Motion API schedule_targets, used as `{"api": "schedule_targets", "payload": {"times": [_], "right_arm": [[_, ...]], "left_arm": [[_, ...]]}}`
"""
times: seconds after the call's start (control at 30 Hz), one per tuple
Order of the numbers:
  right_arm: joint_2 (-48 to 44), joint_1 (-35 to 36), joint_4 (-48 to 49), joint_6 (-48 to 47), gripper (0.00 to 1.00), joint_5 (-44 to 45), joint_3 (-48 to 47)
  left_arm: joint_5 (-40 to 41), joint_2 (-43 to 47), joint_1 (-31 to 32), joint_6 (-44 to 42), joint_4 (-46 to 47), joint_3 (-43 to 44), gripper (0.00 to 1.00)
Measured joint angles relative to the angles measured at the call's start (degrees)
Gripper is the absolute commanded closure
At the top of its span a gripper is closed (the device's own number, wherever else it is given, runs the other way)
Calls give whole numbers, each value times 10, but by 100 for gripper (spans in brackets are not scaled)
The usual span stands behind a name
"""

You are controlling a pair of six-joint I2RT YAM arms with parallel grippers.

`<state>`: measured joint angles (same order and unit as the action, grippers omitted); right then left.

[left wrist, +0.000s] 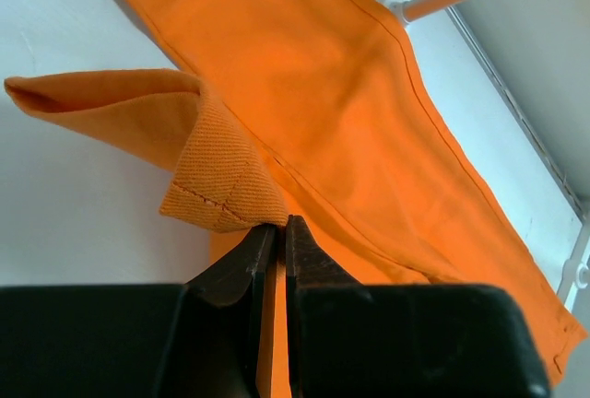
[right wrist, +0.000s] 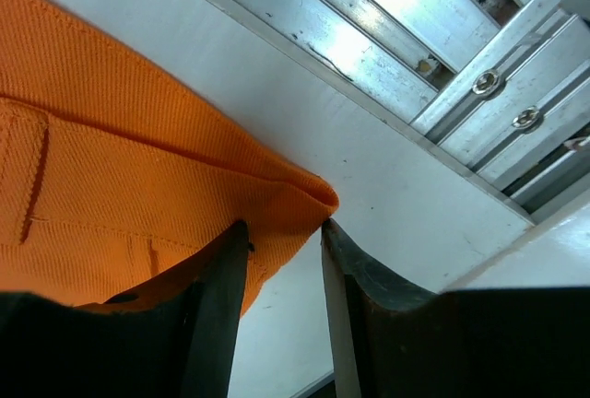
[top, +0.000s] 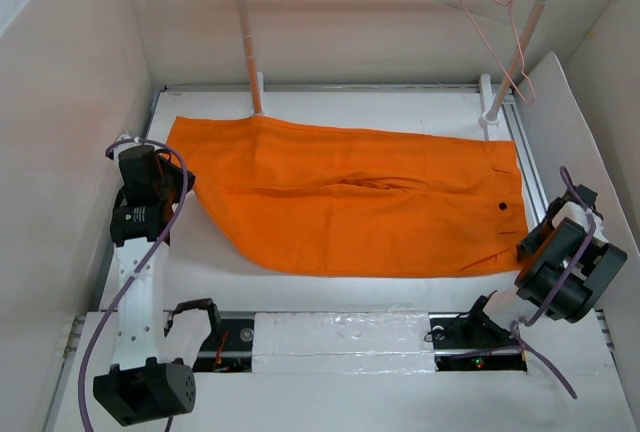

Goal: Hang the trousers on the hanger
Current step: Fold the trousers at the center of the board.

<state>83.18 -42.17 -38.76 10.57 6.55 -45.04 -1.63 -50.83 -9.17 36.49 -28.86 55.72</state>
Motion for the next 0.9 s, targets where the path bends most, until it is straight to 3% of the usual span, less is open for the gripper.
{"api": "schedule_targets", "payload": {"times": [0.23, 0.33, 0.37, 0.47, 0.7, 0.9], "right_arm": [[1, 57, 2, 29, 68, 34, -3], [1, 81, 2, 55, 81, 49, -3], [1, 92, 2, 64, 92, 52, -3], [1, 116, 3, 89, 100, 51, -2], [-27, 134, -6, 98, 100, 55, -1], [-174, 138, -66, 35, 100, 83, -55]], "left_arm": [[18, -24, -6, 2, 16, 0, 100], [23, -26, -6, 4, 35, -12, 100], [24, -26, -6, 5, 42, -19, 100], [24, -28, -6, 6, 48, -38, 100], [27, -36, -6, 6, 61, -44, 100], [39, -51, -6, 12, 60, -29, 100]]}}
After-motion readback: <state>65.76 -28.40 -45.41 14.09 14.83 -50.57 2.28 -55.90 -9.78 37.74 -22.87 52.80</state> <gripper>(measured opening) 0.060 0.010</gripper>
